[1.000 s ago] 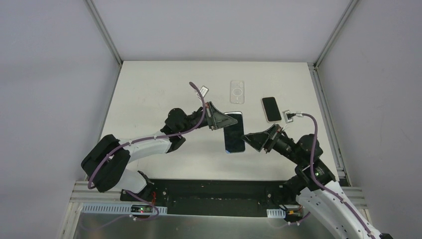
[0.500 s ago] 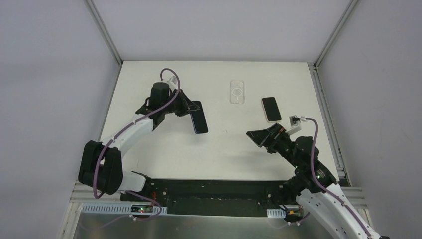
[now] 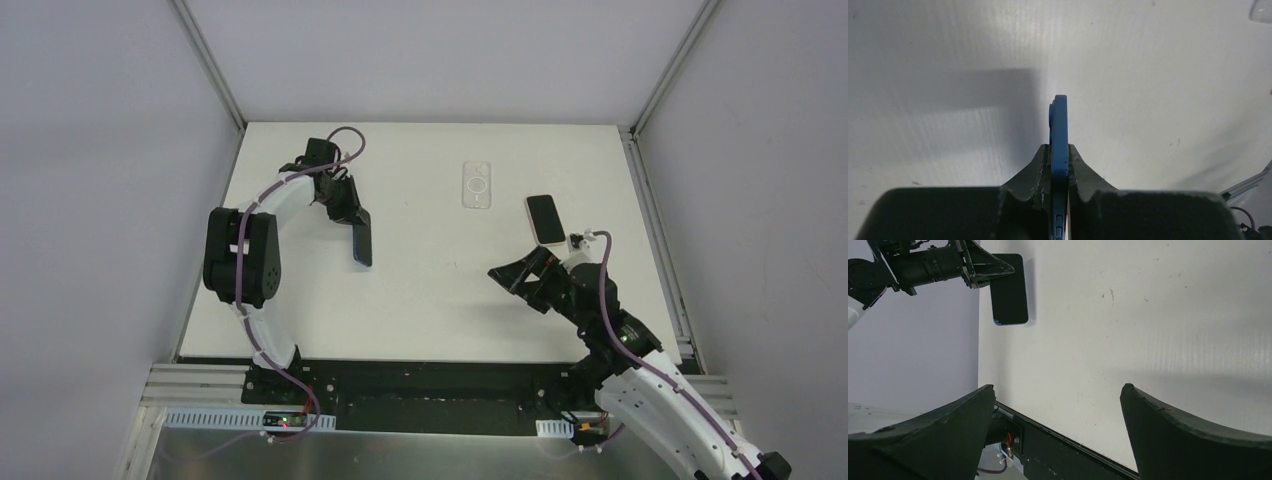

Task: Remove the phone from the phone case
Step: Place the phone at the center of the board.

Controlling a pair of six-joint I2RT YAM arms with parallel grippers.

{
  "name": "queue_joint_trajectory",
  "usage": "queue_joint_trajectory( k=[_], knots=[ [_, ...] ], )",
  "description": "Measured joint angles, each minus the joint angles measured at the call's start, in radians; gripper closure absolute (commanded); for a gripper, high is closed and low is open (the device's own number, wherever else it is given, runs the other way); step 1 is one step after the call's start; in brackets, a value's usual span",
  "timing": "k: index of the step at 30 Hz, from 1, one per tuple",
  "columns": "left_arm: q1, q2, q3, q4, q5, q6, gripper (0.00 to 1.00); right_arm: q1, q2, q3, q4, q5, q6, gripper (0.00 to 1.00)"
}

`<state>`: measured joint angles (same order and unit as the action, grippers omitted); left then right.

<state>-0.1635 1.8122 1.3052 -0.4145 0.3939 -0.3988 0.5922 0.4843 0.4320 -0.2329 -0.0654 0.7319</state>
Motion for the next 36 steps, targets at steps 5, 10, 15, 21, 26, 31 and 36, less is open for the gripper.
queue_joint_trajectory(
  k=[5,10,15,21,26,31,36],
  knots=[
    [0.039,0.047,0.013,-0.071,-0.002,0.053,1.00,-0.005,0.006,0.000,-0.010,0.005,-0.003,0.01],
    [0.061,0.053,0.060,-0.087,0.008,0.070,1.00,-0.012,0.052,0.000,-0.004,0.001,0.001,0.01],
    [0.069,0.096,0.100,-0.082,0.026,0.071,1.00,-0.016,0.080,0.000,-0.002,-0.003,0.001,0.01],
    [0.069,0.165,0.106,-0.085,0.037,0.070,1.00,-0.025,0.079,0.000,0.001,-0.003,0.002,0.01],
    [0.069,0.175,0.111,-0.084,0.041,0.070,0.98,-0.031,0.080,0.000,0.003,-0.005,0.008,0.01],
    [0.069,0.177,0.112,-0.081,0.040,0.069,0.80,-0.037,0.081,0.000,0.005,-0.011,0.012,0.01],
    [0.069,0.177,0.112,-0.081,0.041,0.061,0.70,-0.045,0.080,0.000,0.004,-0.018,0.012,0.01]
  ],
)
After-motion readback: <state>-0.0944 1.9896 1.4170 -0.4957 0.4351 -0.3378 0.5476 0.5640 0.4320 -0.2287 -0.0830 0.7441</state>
